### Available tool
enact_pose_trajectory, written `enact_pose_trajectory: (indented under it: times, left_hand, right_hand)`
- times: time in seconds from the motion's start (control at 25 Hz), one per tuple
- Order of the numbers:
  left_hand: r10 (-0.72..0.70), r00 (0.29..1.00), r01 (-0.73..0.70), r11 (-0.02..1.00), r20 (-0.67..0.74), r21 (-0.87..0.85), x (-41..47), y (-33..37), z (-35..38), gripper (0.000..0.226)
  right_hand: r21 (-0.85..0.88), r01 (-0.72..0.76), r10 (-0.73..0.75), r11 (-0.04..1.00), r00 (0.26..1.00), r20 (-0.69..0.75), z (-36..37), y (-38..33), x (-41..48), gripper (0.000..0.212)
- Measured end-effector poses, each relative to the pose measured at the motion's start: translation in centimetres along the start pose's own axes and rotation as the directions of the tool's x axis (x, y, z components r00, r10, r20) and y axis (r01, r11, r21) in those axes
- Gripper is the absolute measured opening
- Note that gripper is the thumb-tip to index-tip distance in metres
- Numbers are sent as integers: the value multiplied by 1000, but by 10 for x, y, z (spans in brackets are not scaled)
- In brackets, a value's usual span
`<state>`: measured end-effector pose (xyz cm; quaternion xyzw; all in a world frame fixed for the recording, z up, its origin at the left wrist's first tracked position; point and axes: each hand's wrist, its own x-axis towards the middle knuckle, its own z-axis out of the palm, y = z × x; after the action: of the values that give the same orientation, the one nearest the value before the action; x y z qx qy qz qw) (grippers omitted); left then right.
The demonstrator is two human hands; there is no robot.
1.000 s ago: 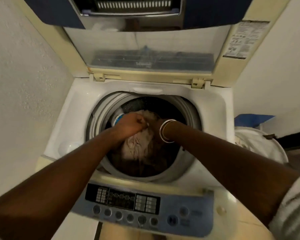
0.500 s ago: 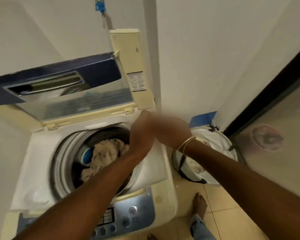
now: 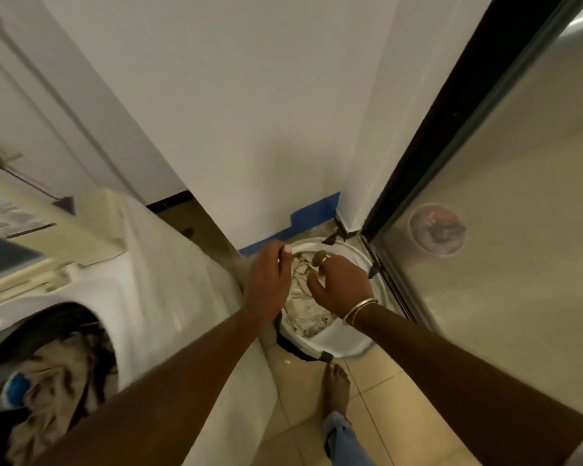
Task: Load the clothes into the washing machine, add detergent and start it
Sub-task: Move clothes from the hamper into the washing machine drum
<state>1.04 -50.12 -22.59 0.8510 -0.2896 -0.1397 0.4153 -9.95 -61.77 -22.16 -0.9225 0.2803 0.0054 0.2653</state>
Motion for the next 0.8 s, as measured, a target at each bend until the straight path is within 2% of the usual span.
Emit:
enact_pose_trajectory:
  times: [0.12, 0.24, 0.32, 0.4, 0.48, 0.6, 0.72, 0.8]
  left_hand:
    - [-114, 989, 111, 993, 99, 30, 12, -55, 49, 25]
    - [-174, 964, 162, 984, 199, 78, 21, -109, 95, 21]
    - [-261, 916, 225, 963, 305, 147, 27, -147, 129, 17]
    - [-348, 832, 262, 933, 433, 246, 31, -185, 166, 22]
    - [-398, 745, 244, 910, 535, 337, 33, -220, 203, 43]
    - [-477, 657, 220, 862, 584, 457, 39, -269, 252, 77]
    - [-629, 529, 265, 760, 570, 593, 46, -311, 293, 114]
    - [-688, 475, 271, 707, 549, 653, 49, -333, 316, 134]
  right_hand:
    - [-67, -74, 84, 995, 983, 162, 47, 57, 25, 37]
    - [-112, -114, 144, 987, 939, 313, 102, 109, 47, 47]
    - [-133, -131, 175, 982, 897, 405, 144, 140, 60, 55]
    - [-174, -124, 194, 977, 854, 483, 187, 168, 72, 66]
    - [-227, -80, 197, 970, 807, 557, 230, 196, 84, 82]
    - [-325, -21, 233, 945, 743, 628, 292, 236, 101, 108]
    - [-402, 23, 240, 915, 771, 590, 339, 266, 124, 131]
    - [-414, 50, 222, 909, 783, 581, 363, 282, 144, 140]
